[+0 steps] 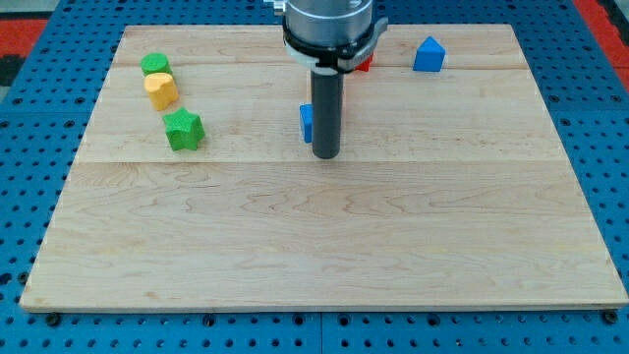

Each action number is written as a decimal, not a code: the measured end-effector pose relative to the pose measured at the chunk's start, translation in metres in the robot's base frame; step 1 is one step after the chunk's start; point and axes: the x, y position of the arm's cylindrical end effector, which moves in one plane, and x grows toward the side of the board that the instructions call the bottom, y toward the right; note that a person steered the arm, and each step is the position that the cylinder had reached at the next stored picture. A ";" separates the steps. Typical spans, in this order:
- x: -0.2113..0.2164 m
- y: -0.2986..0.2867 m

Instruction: Move the yellow heart towards the green star

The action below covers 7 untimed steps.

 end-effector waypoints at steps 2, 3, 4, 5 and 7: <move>0.003 -0.027; 0.006 -0.149; 0.004 -0.275; -0.045 -0.245; -0.082 -0.264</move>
